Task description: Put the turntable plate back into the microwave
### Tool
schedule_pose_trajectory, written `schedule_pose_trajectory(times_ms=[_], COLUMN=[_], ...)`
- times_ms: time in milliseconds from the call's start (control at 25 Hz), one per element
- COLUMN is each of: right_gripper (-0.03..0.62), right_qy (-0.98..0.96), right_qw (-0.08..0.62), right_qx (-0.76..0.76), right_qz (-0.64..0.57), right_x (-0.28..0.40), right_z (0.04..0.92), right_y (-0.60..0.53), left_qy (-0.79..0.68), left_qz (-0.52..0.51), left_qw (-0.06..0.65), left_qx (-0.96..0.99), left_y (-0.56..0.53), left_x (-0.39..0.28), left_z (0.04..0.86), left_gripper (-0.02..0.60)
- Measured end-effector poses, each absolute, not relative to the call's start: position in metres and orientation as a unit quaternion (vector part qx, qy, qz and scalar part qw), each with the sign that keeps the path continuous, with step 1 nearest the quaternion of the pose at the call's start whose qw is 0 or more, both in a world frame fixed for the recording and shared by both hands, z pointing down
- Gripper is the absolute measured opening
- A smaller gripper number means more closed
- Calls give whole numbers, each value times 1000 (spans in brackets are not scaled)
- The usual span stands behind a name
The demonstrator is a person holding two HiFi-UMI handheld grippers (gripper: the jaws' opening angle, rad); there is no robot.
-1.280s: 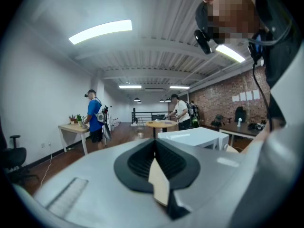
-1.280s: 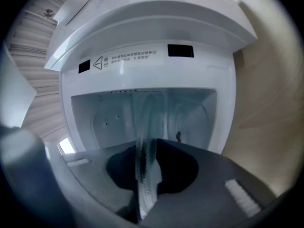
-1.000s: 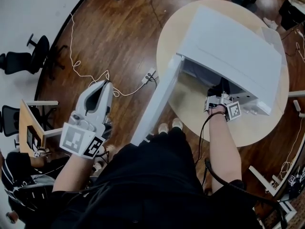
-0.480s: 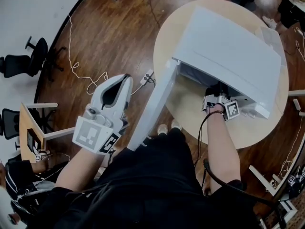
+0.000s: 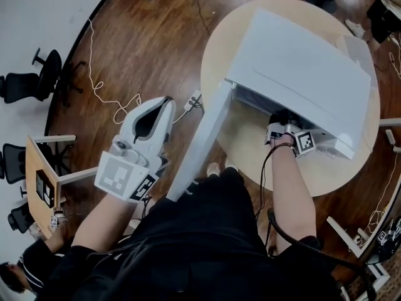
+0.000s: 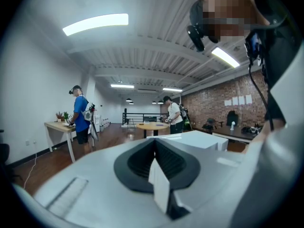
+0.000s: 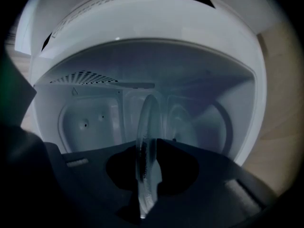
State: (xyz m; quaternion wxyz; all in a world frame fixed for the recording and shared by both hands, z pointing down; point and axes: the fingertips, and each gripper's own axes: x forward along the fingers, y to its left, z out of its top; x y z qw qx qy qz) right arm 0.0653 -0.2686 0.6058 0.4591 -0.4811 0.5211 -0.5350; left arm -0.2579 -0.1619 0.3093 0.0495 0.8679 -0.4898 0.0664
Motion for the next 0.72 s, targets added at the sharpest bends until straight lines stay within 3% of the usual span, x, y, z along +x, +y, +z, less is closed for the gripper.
schedule_pose_trajectory(times_ms=[560, 720], right_gripper=[33, 109], right_qy=[471, 441], right_qw=[428, 399], right_qx=[-541, -583], right_qz=[-550, -554], right_x=[71, 78], right_z=[621, 631], right_y=[-273, -268], left_qy=[-503, -505], left_qz=[58, 56], left_qw=[68, 70], left_qx=[860, 858], left_y=[-150, -148], left_x=[-276, -277], left_z=[313, 314], left_gripper=[8, 8])
